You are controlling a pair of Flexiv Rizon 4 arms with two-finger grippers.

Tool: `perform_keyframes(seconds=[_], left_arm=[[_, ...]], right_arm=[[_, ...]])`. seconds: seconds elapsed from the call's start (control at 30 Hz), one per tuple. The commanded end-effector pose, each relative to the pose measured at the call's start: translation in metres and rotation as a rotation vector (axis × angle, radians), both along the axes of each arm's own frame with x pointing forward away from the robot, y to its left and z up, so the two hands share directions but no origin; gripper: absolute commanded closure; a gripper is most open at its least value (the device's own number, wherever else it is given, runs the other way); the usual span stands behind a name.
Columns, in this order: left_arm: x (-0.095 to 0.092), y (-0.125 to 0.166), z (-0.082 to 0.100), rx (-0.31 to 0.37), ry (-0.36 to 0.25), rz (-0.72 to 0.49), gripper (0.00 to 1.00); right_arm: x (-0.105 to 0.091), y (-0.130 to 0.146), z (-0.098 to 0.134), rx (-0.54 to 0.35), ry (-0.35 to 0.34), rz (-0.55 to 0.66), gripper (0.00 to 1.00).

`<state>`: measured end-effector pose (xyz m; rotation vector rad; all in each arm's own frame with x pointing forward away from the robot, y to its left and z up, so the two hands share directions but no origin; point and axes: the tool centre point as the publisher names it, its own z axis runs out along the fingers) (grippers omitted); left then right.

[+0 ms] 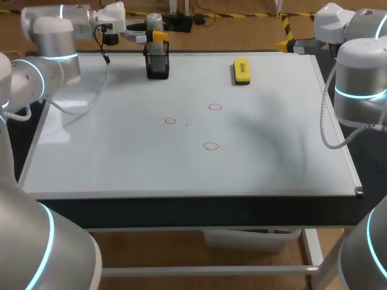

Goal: Pick up the inspection probe, press it on each red-marked spot on the whiteboard one by one, put down the probe, pick up the eraser, and wipe off all the red marks.

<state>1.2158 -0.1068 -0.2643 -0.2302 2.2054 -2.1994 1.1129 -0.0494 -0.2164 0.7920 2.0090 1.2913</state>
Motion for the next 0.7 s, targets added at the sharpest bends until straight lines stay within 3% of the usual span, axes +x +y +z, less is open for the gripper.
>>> perform_keyframes(seconds=[0.03, 0.7], left_arm=[[0.003, 0.003, 0.008, -0.004, -0.012, -0.15, 1.0], [-0.001, 0.005, 0.043, -0.022, -0.043, -0.131, 1.0]], right_arm=[[0.0, 0.0, 0.0, 0.0, 0.001, 0.001, 0.0], [0.0, 0.0, 0.0, 0.0, 0.001, 0.001, 0.0]])
